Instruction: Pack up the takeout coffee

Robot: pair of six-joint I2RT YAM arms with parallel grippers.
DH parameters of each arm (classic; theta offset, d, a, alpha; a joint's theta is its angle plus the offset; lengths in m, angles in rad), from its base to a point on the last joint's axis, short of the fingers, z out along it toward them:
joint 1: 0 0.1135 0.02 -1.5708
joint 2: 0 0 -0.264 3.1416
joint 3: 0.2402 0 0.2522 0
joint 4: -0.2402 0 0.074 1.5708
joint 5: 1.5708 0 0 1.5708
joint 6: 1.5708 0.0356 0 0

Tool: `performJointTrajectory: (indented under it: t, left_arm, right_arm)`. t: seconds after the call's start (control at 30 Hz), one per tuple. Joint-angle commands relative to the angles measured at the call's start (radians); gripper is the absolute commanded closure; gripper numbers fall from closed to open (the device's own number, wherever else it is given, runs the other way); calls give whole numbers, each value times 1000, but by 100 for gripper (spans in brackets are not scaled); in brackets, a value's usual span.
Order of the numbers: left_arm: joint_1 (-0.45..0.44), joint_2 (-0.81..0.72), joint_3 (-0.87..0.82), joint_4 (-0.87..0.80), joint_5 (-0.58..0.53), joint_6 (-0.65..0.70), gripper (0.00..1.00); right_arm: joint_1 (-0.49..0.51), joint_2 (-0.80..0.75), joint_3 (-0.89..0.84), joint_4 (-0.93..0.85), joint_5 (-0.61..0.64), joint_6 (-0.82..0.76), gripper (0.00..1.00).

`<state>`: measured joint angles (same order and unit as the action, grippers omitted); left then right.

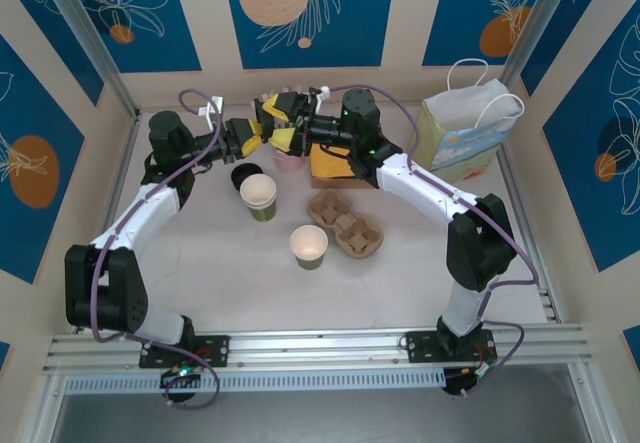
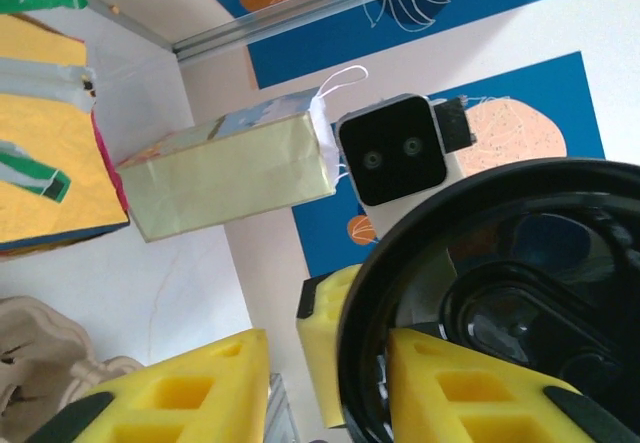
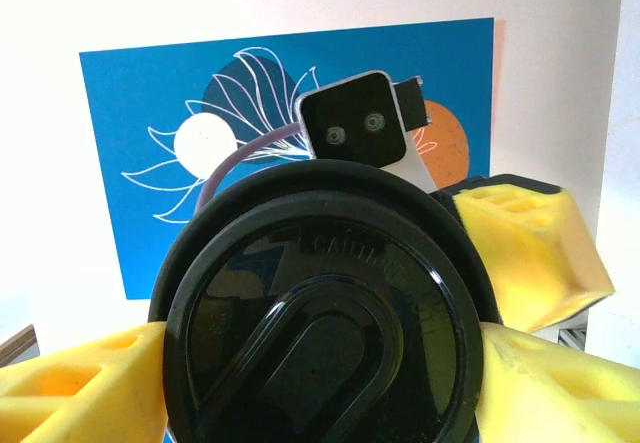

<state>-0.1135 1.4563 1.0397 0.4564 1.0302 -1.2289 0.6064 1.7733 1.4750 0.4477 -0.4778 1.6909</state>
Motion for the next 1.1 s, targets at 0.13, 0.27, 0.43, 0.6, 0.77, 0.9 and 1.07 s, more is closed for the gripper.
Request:
performJointTrajectory:
  t: [0.13, 0.27, 0.43, 0.6, 0.77, 0.9, 1.07]
  left_arm:
    - [-8, -55, 78, -307, -59, 212, 54]
    - [-8, -84, 124, -503, -143, 326, 53]
    - [-18, -116, 192, -769, -296, 478, 45]
    - [-44, -134, 246, -947, -409, 579, 29]
    - [-94, -132, 307, -1109, -539, 673, 18]
    - [-130, -134, 328, -1183, -622, 711, 18]
    - [-170, -138, 344, -1238, -702, 732, 9]
  right_arm:
    - [-27, -42, -43, -39, 17, -72, 27]
    - [-45, -69, -75, -93, 23, -132, 27]
    - [-57, -113, -98, -228, 31, -262, 27]
    - [-59, -167, -96, -434, 74, -439, 27]
    - [-49, -216, -97, -621, 148, -621, 27]
    - [-30, -249, -103, -749, 209, -769, 27]
    - [11, -292, -135, -843, 303, -906, 28]
